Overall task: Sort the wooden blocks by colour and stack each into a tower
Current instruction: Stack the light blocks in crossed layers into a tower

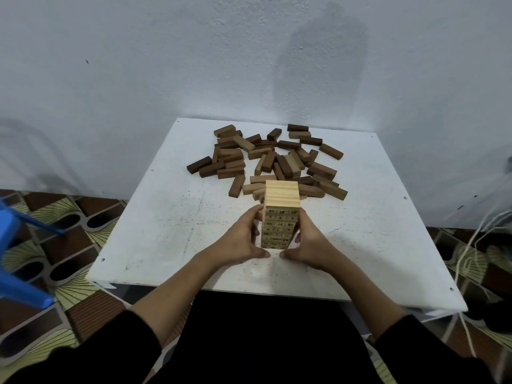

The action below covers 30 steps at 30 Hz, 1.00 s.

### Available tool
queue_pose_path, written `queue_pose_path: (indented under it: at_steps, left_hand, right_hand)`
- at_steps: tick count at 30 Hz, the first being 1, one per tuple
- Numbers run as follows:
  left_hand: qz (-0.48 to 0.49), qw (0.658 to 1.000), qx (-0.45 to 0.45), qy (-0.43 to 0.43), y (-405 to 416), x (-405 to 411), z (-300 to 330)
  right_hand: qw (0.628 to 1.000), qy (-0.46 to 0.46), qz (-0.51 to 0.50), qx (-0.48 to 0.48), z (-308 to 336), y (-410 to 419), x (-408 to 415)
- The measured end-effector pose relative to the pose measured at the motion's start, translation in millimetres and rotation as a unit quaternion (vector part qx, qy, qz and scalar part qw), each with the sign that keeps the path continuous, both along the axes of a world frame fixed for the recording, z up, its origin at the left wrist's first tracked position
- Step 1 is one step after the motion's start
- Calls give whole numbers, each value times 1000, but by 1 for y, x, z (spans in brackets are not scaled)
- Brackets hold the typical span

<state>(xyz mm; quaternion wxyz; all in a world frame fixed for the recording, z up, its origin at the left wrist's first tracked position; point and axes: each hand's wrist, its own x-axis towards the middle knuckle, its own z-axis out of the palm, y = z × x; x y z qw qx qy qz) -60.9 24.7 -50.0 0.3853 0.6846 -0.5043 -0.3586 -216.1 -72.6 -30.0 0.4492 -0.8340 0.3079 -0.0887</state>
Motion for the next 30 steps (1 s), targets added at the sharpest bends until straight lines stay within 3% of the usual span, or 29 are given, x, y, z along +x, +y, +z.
queue_pose_path:
  at_steps: [30]
  left_hand:
    - [23,999,-22,19,-4,-1,-6]
  right_hand:
    - [998,-55,7,-4,-23,-10,4]
